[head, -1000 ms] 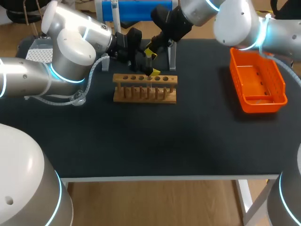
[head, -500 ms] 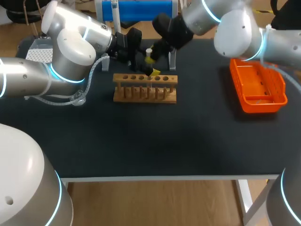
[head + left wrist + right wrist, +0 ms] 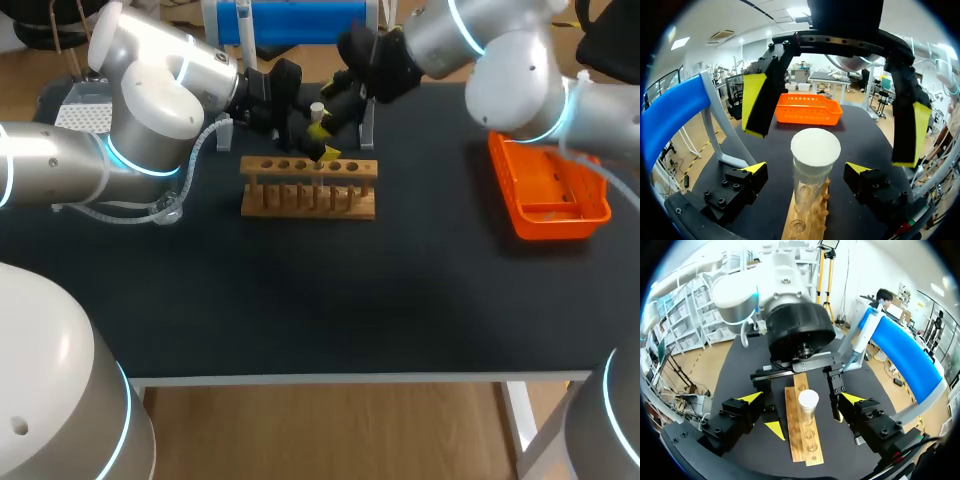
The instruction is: Invert the test tube, pick up the pipette, mount the tip to pipette, aspirate from beaker and dispense into the tube, eject the tip, return the pipette, and cap with the stopper.
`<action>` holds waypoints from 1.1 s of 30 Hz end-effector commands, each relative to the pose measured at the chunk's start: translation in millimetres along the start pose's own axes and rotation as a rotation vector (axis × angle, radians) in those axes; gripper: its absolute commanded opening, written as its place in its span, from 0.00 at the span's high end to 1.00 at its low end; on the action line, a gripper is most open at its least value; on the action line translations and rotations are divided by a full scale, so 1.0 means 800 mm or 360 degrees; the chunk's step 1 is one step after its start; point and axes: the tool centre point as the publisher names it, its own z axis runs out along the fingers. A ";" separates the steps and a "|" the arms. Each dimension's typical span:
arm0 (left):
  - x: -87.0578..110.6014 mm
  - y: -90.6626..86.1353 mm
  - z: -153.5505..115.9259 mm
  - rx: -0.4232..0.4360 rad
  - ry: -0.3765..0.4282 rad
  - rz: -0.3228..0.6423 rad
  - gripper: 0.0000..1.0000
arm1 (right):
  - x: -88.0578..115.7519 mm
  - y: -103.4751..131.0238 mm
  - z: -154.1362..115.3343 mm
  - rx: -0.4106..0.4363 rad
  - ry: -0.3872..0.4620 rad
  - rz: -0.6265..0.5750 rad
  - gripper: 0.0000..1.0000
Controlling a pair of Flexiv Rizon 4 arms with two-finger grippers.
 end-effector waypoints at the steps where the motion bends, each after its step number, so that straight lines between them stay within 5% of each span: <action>1: -0.001 -0.001 0.000 -0.0006 0.0005 -0.0002 0.00 | 0.002 -0.009 -0.014 -0.0117 0.0033 -0.0016 0.00; 21: -0.001 -0.001 0.000 -0.0006 0.0005 -0.0002 0.00 | 0.008 0.016 -0.034 -0.0533 0.0199 -0.0030 0.00; 22: -0.001 -0.001 0.000 -0.0006 0.0005 -0.0002 0.00 | 0.008 0.017 -0.033 -0.0547 0.0209 -0.0038 0.05; 23: -0.001 -0.001 0.000 -0.0006 0.0005 -0.0002 0.00 | 0.009 0.018 -0.033 -0.0550 0.0211 -0.0039 0.36; 26: -0.001 -0.001 0.000 -0.0006 0.0005 -0.0002 0.00 | 0.010 0.020 -0.032 -0.0585 0.0232 -0.0042 0.62; 29: -0.001 -0.001 0.000 -0.0006 0.0005 -0.0002 0.00 | 0.011 0.022 -0.031 -0.0591 0.0238 -0.0050 1.00; 33: -0.001 -0.001 0.000 -0.0006 0.0005 -0.0002 0.00 | 0.012 0.025 -0.030 -0.0613 0.0250 -0.0055 1.00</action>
